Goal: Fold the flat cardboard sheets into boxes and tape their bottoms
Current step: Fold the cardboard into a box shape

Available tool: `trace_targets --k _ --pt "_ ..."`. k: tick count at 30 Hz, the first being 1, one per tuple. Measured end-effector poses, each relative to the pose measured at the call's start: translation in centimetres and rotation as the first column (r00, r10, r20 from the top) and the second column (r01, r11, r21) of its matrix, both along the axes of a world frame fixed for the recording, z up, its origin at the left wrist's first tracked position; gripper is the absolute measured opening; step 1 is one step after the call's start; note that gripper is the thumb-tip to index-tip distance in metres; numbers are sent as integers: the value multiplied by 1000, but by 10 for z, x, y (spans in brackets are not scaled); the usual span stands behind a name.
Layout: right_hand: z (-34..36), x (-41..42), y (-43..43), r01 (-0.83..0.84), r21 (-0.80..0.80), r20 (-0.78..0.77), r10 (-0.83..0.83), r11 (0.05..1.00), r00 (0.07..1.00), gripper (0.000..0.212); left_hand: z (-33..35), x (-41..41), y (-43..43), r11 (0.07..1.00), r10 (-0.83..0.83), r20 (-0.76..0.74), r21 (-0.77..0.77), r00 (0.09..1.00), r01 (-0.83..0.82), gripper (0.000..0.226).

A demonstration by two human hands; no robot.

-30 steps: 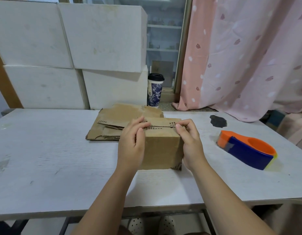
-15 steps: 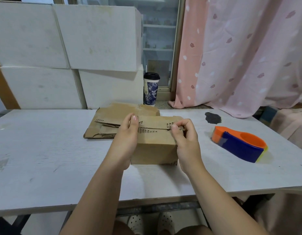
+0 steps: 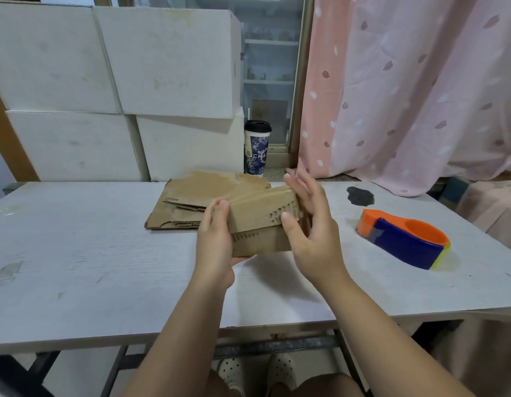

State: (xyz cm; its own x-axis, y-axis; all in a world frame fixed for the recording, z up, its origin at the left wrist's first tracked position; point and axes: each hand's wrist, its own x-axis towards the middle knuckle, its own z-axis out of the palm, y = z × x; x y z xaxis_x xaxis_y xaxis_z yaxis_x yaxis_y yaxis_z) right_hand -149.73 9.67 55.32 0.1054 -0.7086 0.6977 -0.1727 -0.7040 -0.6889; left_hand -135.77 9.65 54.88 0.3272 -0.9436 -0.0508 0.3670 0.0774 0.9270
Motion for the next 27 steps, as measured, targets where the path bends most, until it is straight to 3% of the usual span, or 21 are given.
trace_targets --k 3,5,7,9,12,15,17,20,23,27 --pt "2 9 -1 -26 377 287 -90 926 954 60 -9 -2 2 987 122 91 -112 988 -112 21" --pt "5 6 -5 -239 684 448 -138 689 883 63 -15 -2 6 970 145 143 -215 979 -113 30" --pt "6 -2 -8 -428 790 494 -42 440 869 47 -22 0 8 960 160 188 -258 969 -108 35" --pt "-2 -7 -9 -448 814 463 52 368 885 44 -32 5 7 966 133 190 -243 973 -84 37" --pt "-22 -10 -18 -441 781 441 108 444 891 80 -47 10 7 988 29 84 -156 996 -15 36" --pt "-38 -11 -19 -380 708 329 198 596 923 107 -52 14 6 995 -81 -201 -68 976 69 33" --pt "-45 -12 -19 -358 654 244 262 667 934 114 -51 19 3 994 -102 -305 -63 947 87 39" --pt "-53 -15 -22 -371 628 178 337 685 924 117 -51 27 1 992 -124 -341 -46 932 115 46" --pt "-59 -20 -24 -334 613 50 387 716 921 119 -57 37 2 990 -140 -229 -14 963 141 35" --pt "-58 -30 -22 -335 576 -49 441 745 896 116 -59 52 4 995 -96 188 46 977 89 30"
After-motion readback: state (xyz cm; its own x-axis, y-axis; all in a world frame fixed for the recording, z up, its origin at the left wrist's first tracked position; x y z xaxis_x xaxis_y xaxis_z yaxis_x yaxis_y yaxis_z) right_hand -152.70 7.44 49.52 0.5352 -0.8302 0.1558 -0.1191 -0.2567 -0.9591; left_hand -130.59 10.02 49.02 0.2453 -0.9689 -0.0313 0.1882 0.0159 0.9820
